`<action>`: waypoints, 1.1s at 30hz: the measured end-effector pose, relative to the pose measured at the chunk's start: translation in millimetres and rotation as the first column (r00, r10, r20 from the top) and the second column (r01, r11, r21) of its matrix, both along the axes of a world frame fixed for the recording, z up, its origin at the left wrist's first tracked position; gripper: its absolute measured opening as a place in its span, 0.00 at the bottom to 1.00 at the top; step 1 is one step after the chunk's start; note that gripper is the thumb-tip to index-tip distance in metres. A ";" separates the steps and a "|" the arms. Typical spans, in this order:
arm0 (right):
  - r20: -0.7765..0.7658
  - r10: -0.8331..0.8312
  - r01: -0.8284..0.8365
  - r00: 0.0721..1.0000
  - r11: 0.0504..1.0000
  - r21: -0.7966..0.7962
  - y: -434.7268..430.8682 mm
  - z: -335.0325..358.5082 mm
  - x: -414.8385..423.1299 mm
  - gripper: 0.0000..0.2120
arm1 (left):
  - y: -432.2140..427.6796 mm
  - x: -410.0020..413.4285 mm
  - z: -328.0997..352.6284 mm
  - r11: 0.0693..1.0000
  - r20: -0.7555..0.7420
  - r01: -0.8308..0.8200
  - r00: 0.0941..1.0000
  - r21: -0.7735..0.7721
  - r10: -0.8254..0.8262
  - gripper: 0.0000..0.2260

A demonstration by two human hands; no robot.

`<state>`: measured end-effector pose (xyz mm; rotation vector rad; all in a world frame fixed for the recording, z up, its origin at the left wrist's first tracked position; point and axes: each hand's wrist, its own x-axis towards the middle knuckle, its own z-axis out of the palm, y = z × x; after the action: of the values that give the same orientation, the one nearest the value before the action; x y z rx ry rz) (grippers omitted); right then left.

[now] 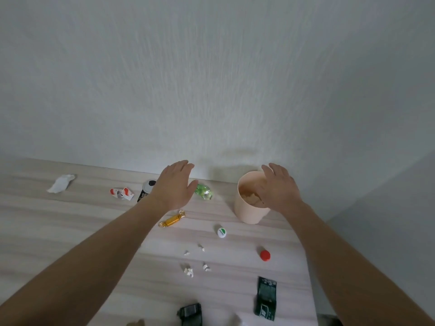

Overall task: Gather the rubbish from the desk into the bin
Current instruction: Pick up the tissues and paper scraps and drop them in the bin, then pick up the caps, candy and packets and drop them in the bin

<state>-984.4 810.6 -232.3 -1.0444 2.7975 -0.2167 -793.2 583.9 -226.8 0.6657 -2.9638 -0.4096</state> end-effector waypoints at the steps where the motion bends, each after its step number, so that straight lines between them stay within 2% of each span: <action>1: -0.010 -0.003 0.003 1.000 1.000 0.000 4.7 1.1 4.6 0.29 | 3.8 3.1 2.0 1.000 -0.002 -0.002 1.000 0.007 0.002 0.24; 11: -0.054 0.053 -0.056 0.997 0.997 -0.060 64.2 -1.9 80.9 0.24 | 63.4 63.5 -3.9 1.000 -0.042 -0.004 0.999 0.013 0.005 0.22; 18: 0.038 0.061 -0.063 0.997 0.997 0.053 100.0 -30.3 143.9 0.30 | 105.7 127.1 -43.2 0.998 0.018 -0.013 1.000 0.056 0.012 0.23; 22: 0.085 0.024 -0.031 0.996 0.996 0.085 119.6 -49.0 185.6 0.30 | 123.5 158.3 -61.0 0.996 0.056 0.030 0.998 0.087 -0.035 0.23; 29: 0.132 -0.078 0.061 0.988 0.990 0.126 141.3 -71.8 256.9 0.30 | 135.0 194.9 -88.2 0.982 0.038 0.153 0.987 0.113 -0.158 0.21; 33: 0.179 -0.122 0.091 0.976 0.981 0.171 146.9 -96.4 286.8 0.30 | 140.8 204.4 -112.8 0.968 0.108 0.202 0.970 0.151 -0.220 0.22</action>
<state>-697.6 957.5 -328.7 -0.7937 2.6502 -0.0926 -588.7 724.7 -339.5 0.3991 -3.1604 -0.6181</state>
